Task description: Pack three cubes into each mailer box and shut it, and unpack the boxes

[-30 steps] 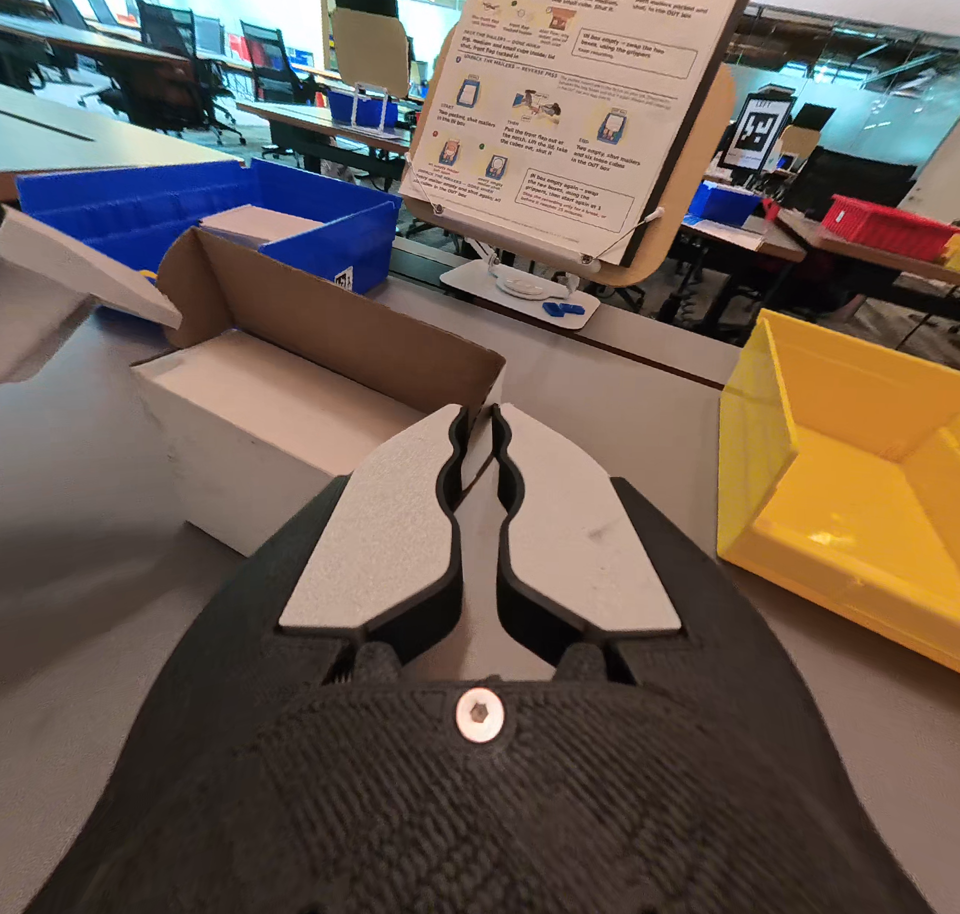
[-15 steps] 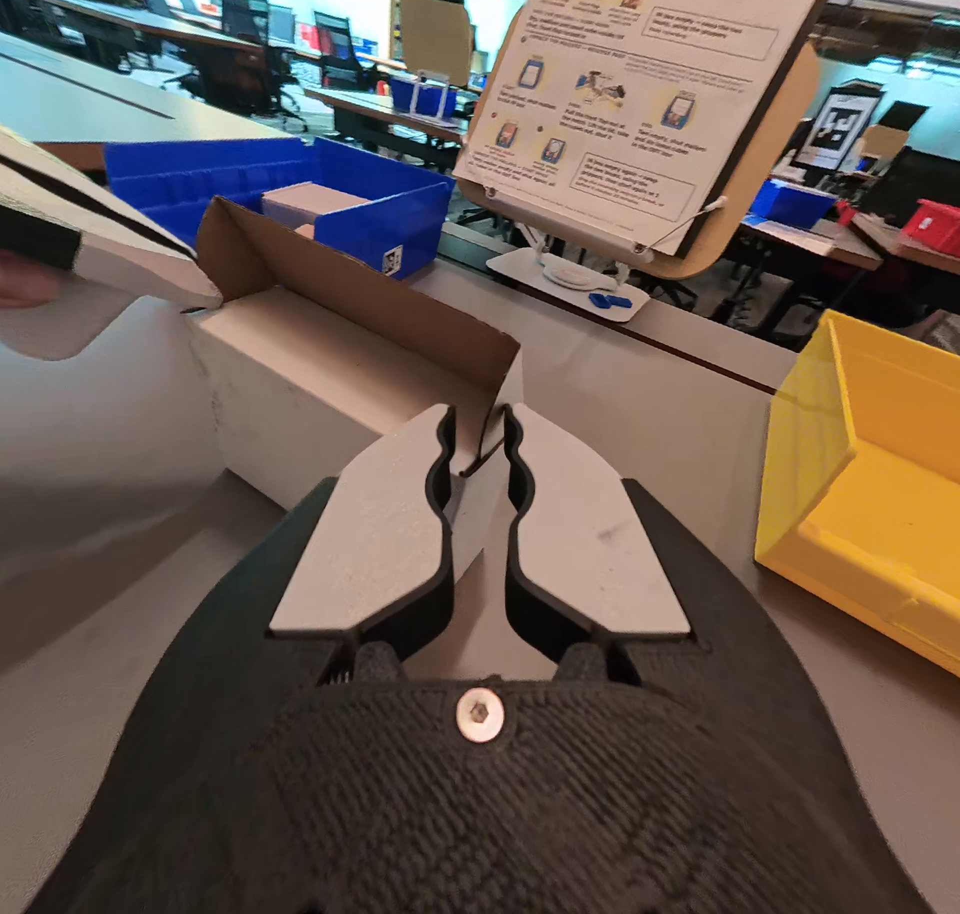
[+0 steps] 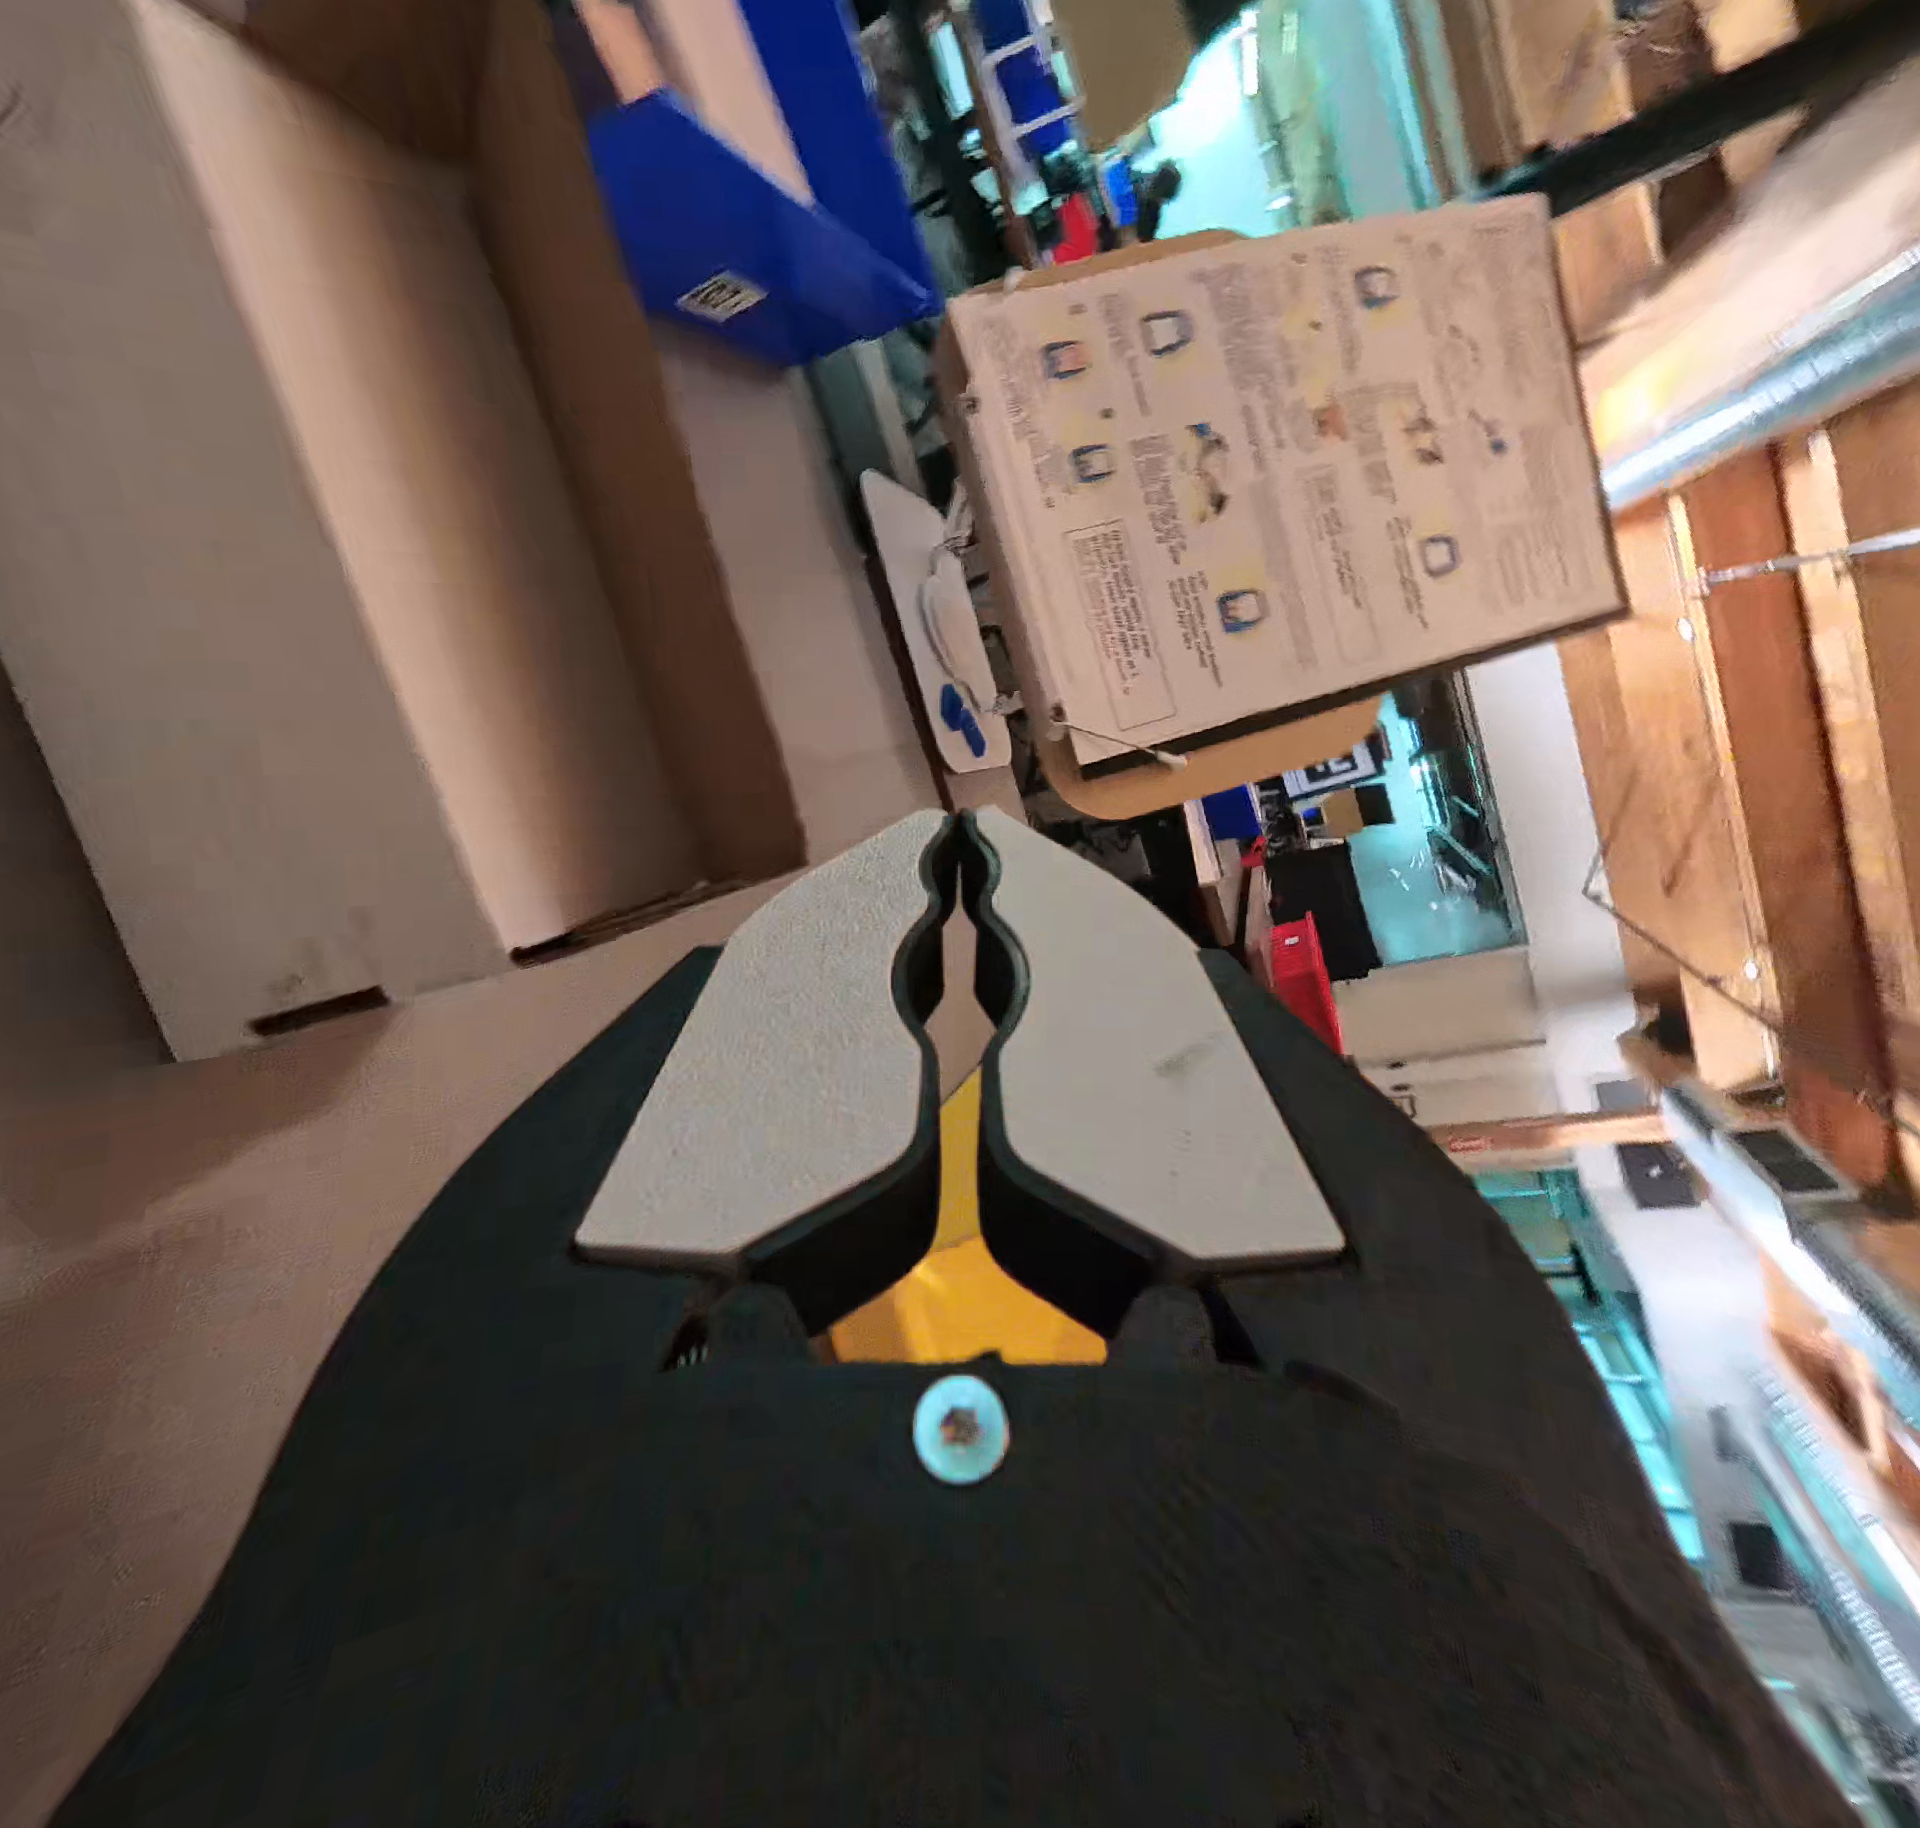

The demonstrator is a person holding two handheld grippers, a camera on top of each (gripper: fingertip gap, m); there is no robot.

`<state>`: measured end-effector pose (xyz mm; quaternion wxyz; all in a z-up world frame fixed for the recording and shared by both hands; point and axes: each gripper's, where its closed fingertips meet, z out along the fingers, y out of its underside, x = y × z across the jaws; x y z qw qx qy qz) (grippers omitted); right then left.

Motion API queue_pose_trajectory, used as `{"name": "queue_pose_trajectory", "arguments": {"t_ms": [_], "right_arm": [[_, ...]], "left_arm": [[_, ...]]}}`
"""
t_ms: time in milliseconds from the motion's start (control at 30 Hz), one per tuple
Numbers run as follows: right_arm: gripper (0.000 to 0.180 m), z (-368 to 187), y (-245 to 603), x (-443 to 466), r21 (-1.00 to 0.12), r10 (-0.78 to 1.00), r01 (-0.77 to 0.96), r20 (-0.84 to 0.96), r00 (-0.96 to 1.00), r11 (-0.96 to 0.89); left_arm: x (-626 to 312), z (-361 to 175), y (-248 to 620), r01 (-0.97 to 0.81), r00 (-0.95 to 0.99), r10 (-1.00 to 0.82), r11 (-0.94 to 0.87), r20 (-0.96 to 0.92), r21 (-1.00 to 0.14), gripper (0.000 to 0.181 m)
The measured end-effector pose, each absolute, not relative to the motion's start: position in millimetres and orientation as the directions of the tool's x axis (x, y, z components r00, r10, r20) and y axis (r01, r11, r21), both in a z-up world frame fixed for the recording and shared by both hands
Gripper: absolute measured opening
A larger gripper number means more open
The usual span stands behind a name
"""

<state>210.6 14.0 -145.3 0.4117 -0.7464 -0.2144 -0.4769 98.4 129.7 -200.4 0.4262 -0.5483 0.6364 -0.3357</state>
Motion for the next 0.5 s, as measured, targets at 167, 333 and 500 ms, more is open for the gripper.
{"name": "queue_pose_trajectory", "arguments": {"t_ms": [167,333,500], "right_arm": [[0.0,-153.6,20.5,206.7,-0.263,0.024,0.767,0.94,0.34,-0.585],[0.0,-175.3,19.2,191.9,-0.245,0.159,0.783,0.903,0.399,-0.573],[0.0,-180.1,17.0,188.8,-0.209,0.147,0.789,0.924,0.353,-0.578]], "left_arm": [[92.7,-204.1,138.1,-0.412,-0.031,-0.981,0.186,-0.19,-0.892,0.022],[93.8,-195.8,146.1,-0.4,-0.039,-0.96,0.268,-0.276,-0.876,0.017],[107.9,-155.5,153.0,-0.276,-0.033,-0.889,0.448,-0.457,-0.85,0.0]]}}
